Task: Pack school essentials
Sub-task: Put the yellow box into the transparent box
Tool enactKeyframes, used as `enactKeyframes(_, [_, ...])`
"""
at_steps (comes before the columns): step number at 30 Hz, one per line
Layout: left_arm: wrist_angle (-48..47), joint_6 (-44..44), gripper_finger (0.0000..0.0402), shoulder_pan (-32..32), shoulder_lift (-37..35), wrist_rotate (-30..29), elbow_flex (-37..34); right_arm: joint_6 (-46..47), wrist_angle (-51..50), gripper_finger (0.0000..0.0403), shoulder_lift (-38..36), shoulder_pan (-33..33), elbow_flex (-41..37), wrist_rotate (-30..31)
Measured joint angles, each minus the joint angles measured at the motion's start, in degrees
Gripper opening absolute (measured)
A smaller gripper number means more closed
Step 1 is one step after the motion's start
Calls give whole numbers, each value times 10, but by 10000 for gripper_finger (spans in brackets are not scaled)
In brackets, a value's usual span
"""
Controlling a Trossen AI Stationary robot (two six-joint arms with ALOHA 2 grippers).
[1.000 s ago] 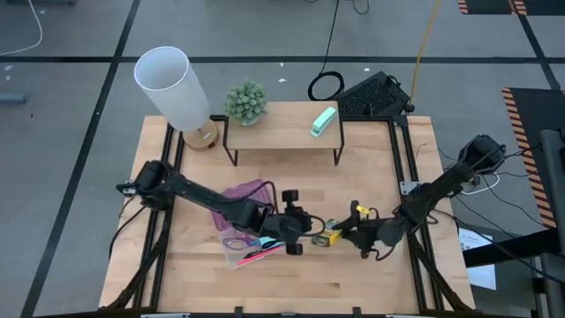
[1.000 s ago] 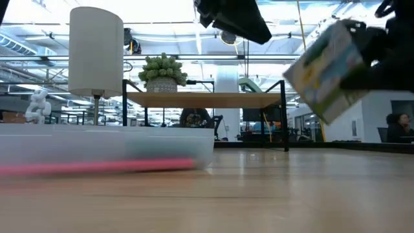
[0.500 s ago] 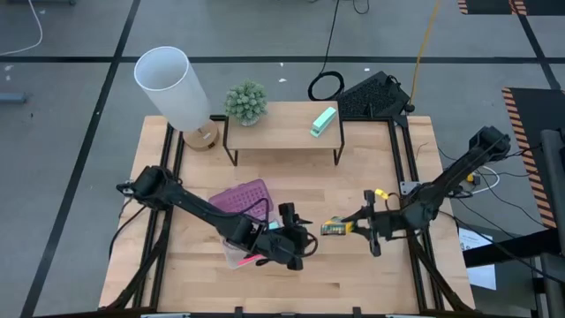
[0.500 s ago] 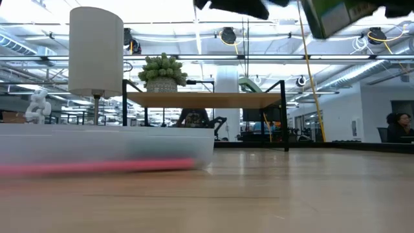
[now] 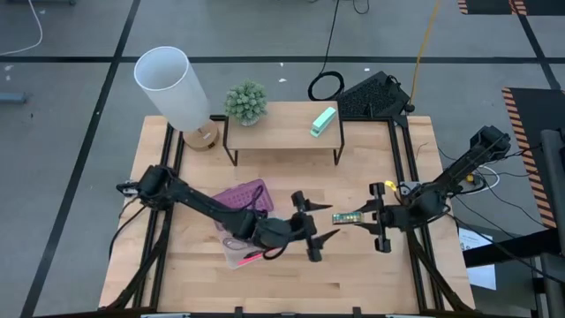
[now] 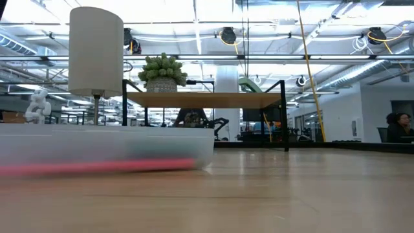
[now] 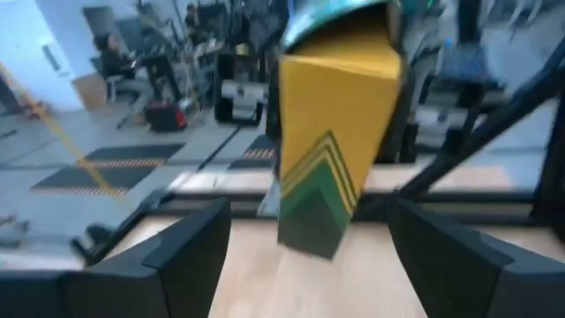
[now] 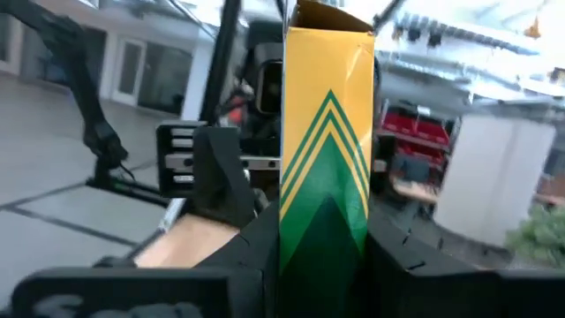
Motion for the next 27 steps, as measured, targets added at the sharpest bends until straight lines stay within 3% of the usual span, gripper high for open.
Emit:
enactKeyframes(6, [53, 32, 310, 16, 0, 43, 0, -44, 53, 96, 0, -2, 0, -58])
enactKeyframes(10, [102, 63, 310, 16, 0, 90, 0, -58, 67, 96, 0, -2, 0, -62])
enactKeyframes(17, [143, 98, 308, 18, 0, 94, 0, -65, 69, 96, 7, -6, 0, -62])
enactKeyframes(27, [138, 90, 217, 23, 0, 125, 0, -57, 68, 96, 8, -14, 0, -62])
